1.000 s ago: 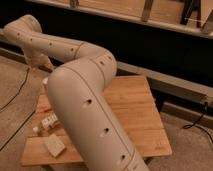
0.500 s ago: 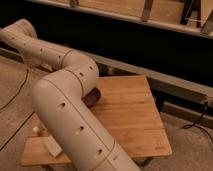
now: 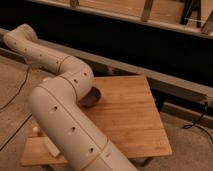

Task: Place the ceramic cup over the eraser

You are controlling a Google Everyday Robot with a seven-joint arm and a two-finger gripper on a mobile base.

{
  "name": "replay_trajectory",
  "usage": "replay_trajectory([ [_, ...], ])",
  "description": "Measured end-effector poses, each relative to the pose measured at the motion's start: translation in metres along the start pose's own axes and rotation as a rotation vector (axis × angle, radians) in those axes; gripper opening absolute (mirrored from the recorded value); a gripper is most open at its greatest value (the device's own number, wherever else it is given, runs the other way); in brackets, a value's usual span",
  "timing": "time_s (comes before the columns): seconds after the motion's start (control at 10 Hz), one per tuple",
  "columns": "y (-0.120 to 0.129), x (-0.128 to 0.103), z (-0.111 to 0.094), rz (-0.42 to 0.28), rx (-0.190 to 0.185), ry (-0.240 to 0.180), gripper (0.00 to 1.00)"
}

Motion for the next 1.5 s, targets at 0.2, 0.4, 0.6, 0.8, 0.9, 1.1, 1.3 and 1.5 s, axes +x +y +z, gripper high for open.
replay_trajectory([
  [0.2,-0.003,0.004,0.017,0.003,0.007,0.015,0.65],
  [0.4,-0.007,0.004,0.030,0.004,0.008,0.010,0.65],
  [0.6,-0.005,-0.001,0.036,0.005,-0.033,-0.027,0.65],
  [0.8,0.001,-0.002,0.034,0.003,-0.098,-0.066,0.65],
  [0.9,0.004,0.004,0.035,-0.004,-0.136,-0.075,0.65],
  [1.1,0.005,0.015,0.036,-0.017,-0.167,-0.073,0.65],
  [1.3,0.004,0.027,0.041,-0.031,-0.183,-0.065,0.65],
  [1.5,0.007,0.032,0.045,-0.048,-0.189,-0.067,0.65],
])
